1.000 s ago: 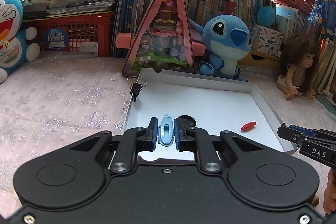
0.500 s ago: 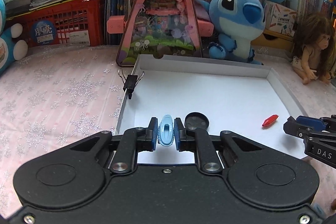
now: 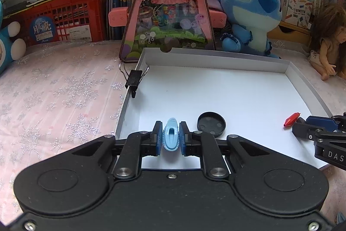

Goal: Organize rigid objects

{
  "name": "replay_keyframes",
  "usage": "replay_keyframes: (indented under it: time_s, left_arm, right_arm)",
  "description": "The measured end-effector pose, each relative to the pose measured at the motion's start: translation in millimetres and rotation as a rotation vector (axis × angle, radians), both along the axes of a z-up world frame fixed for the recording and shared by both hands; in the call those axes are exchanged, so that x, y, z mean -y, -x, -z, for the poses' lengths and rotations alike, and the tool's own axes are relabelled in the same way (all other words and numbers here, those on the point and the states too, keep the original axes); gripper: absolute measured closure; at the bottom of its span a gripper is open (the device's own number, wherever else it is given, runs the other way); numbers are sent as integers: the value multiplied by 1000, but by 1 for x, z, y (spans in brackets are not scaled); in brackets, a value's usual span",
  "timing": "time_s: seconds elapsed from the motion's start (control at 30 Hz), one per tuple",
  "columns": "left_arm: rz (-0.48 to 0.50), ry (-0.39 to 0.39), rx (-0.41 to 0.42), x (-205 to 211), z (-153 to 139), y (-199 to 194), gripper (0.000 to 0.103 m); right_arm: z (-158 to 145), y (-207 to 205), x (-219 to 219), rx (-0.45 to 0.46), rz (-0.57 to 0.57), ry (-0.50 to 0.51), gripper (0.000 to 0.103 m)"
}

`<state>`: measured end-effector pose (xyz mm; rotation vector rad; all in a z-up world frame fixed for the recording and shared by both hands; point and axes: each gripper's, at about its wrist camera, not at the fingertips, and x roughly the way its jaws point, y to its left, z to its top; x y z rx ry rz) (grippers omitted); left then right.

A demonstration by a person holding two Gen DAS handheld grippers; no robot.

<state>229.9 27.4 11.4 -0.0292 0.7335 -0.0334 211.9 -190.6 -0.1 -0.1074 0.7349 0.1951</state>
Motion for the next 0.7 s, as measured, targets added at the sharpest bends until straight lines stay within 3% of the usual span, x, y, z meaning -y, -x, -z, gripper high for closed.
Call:
replay_keyframes:
  time_s: [0.7]
  left_arm:
    - [12,-22,44,13,6,-12,86]
  right_arm:
    - [3,-16,-9,0,15,-24,62]
